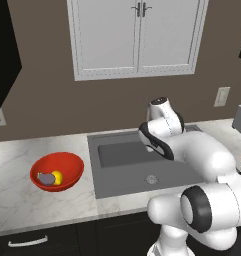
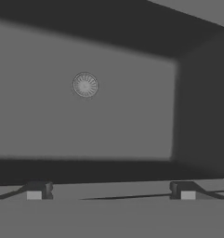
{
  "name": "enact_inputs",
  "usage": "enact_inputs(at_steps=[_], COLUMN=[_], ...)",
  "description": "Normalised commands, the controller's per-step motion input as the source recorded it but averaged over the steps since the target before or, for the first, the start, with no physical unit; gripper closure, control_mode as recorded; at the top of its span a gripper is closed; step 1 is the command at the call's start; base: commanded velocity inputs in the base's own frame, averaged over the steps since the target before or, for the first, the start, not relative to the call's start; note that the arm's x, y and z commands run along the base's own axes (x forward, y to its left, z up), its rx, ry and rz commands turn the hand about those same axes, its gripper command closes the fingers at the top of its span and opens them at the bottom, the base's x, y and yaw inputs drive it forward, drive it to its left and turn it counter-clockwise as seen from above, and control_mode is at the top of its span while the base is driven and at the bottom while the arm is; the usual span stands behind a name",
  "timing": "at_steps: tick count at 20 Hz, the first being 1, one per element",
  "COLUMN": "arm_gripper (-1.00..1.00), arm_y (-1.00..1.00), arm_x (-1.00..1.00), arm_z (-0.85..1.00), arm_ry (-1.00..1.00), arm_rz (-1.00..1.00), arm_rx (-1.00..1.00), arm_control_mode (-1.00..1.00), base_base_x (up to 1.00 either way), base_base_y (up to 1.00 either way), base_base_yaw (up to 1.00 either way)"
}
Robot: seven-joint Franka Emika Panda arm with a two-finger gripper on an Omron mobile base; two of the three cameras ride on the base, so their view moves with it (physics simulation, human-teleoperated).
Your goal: There is a mixed pile of frozen fruits and vegetables on the counter. Locate all the frozen vegetables and place the items in a bowl on the counter. Take all the frozen fruits and defrost them in a running sink.
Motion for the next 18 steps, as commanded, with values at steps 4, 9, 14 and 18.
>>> enact_inputs(at_steps=[4, 9, 14, 18], arm_gripper=[-1.0, -1.0, -1.0, -1.0], arm_y=[-0.7, -0.68, -0.66, -0.6], arm_x=[-0.04, 0.0, 0.0, 0.0], arm_z=[-0.21, -0.06, -0.01, 0.0], arm_ry=[0.0, 0.0, 0.0, 0.0], arm_rz=[0.0, 0.0, 0.0, 0.0], arm_rx=[0.0, -0.02, 0.0, 0.0], arm_control_mode=[-1.0, -1.0, -1.0, -1.0], base_base_x=[0.0, 0.0, 0.0, 0.0], base_base_y=[0.0, 0.0, 0.0, 0.0], base_base_yaw=[0.0, 0.0, 0.0, 0.0])
